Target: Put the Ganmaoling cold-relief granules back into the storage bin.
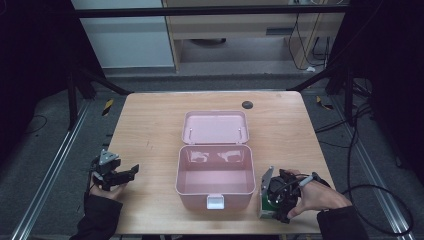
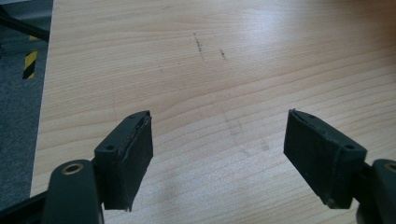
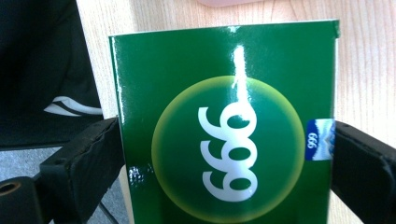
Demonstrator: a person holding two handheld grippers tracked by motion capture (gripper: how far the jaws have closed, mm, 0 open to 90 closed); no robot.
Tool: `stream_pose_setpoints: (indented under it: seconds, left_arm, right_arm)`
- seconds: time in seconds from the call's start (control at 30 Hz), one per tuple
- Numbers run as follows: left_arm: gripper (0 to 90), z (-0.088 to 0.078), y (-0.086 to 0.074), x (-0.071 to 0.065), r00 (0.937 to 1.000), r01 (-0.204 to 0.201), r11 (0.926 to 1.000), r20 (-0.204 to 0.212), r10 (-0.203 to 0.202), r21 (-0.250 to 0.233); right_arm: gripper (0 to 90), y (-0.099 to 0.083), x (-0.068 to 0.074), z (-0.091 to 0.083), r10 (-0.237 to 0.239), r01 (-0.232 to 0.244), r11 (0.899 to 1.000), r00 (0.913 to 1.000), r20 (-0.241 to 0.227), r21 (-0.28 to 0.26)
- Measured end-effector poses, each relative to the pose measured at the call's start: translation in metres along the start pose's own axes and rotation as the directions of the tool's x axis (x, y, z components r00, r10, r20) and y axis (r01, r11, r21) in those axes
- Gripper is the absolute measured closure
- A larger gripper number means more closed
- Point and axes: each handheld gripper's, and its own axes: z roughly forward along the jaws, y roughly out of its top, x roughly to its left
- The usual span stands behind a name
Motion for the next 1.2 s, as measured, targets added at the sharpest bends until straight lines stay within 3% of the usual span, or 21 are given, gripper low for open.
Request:
stream_pose_setpoints:
  seconds: [0.4,0.77,1.03,1.2]
  left_arm:
    - [23.4,0.0,0.0,0.0,1.0,0.0,1.0,0.0,0.0,0.0]
    - [23.5,0.0,0.0,0.0,1.0,0.0,1.0,0.0,0.0,0.001]
    - [23.5,0.0,0.0,0.0,1.0,0.0,1.0,-0.001,0.0,0.001]
    - [23.6,0.0,0.0,0.0,1.0,0.0,1.0,-0.001,0.0,0.001]
  right_arm:
    - [10.4,-0.001,-0.002,0.011,-0.007,0.007,1.0,1.0,0.0,0.006]
    - [15.4,-0.003,-0.004,0.01,0.001,-0.001,1.0,1.0,-0.009,-0.003]
    - [16.4,-0.003,-0.002,0.004,0.007,-0.007,1.0,0.9999,-0.009,0.028]
    - [16.4,-0.008,-0.004,-0.01,0.02,-0.02,1.0,0.9998,0.006,0.004]
